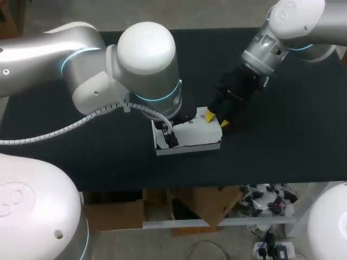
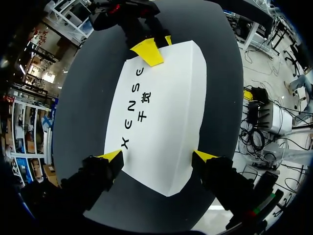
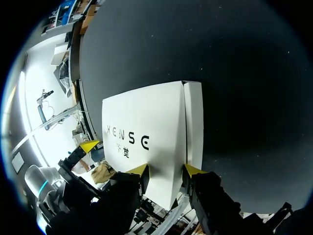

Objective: Assemble the packaging by folding the flat box into shape, placing the metal phone stand inside, and closing the box properly

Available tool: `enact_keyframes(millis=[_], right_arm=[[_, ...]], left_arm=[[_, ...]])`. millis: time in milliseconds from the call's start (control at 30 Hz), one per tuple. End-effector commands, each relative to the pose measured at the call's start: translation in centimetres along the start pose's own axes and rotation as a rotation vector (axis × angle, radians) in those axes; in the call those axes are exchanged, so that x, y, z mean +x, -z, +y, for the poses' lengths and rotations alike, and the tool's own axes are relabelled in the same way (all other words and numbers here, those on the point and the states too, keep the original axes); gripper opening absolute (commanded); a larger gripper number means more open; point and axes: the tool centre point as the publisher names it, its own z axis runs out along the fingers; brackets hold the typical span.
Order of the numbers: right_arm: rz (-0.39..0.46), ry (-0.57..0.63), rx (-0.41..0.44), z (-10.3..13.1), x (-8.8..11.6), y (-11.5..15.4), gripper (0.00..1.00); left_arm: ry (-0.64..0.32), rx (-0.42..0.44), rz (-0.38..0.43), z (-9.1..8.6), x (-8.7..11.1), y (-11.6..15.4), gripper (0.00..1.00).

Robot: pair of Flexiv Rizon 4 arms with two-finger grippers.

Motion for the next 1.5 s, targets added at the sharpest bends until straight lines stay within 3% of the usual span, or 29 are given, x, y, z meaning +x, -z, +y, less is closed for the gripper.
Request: enact_keyframes(millis=[33, 767, 900, 1000, 1267, 1400, 1500], right_arm=[[0.002, 0.001, 0.001, 0.0, 0.0, -0.1, 0.46], [0.002, 0.001, 0.001, 0.0, 0.0, -0.1, 0.46], [0.002, 0.001, 0.001, 0.0, 0.0, -0.1, 0.46], [0.002, 0.001, 0.001, 0.0, 0.0, -0.1, 0.46], [0.002, 0.001, 0.001, 0.0, 0.0, -0.1, 0.47], [0.002, 0.001, 0.001, 0.0, 0.0, -0.1, 0.46], [0.002, 0.001, 0.001, 0.0, 0.0, -0.1, 0.46]], left_arm=[[0.001, -0.006, -0.012, -0.3, 0.2, -0.2, 0.92], [-0.049, -0.019, -0.078, -0.8, 0.3, -1.1, 0.87], [-0.055, -0.022, -0.088, -0.9, 0.2, -1.2, 0.81], [-0.055, -0.024, -0.093, -0.9, 0.0, -1.4, 0.66], [-0.066, -0.020, -0.116, -1.0, -0.1, -1.8, 0.64], [-0.068, -0.018, -0.134, -1.0, -0.1, -1.9, 0.48], [-0.067, -0.020, -0.145, -1.0, 0.0, -2.0, 0.46]])
